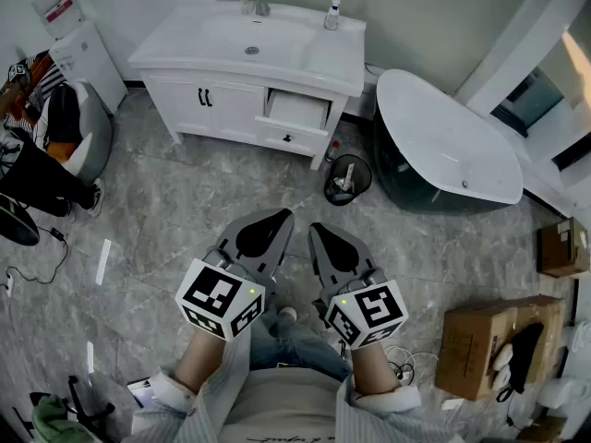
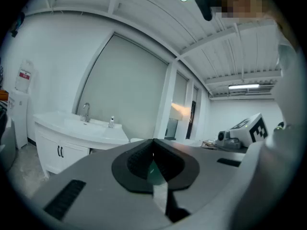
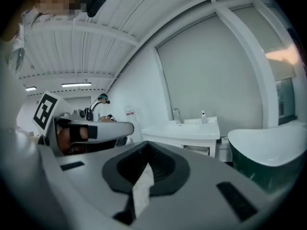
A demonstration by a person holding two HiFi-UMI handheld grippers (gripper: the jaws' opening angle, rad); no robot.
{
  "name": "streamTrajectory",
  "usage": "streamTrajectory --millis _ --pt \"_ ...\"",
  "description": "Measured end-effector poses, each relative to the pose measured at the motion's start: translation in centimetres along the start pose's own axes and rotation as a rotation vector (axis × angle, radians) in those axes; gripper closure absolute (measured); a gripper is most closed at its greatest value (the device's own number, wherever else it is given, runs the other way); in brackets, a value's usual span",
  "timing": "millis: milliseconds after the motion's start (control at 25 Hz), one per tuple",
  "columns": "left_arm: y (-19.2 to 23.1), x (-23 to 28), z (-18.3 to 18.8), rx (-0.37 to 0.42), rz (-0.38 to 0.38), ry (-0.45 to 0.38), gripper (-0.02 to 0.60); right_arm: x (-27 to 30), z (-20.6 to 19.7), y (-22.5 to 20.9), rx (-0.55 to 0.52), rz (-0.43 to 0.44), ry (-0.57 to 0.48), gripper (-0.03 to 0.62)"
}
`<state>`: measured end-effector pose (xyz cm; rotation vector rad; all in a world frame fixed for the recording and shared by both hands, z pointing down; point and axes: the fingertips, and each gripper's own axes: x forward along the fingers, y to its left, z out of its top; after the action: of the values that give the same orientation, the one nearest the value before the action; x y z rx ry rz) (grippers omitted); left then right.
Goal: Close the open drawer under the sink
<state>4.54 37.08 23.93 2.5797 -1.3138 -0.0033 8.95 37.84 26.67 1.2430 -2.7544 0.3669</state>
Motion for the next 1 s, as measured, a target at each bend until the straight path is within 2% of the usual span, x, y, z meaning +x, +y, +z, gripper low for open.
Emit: streamTrajectory --millis 600,1000 --pt "-2.7 0.2 -0.9 0.018 0.04 -0.01 0.566 -3.0 -1.0 -0.9 -0.003 0.029 0.005 0.585" --pt "-0.4 1.6 -0.6 0.007 0.085 -0.02 0.566 -1.3 -1.6 -2.3 0.014 0.053 0.029 0.585"
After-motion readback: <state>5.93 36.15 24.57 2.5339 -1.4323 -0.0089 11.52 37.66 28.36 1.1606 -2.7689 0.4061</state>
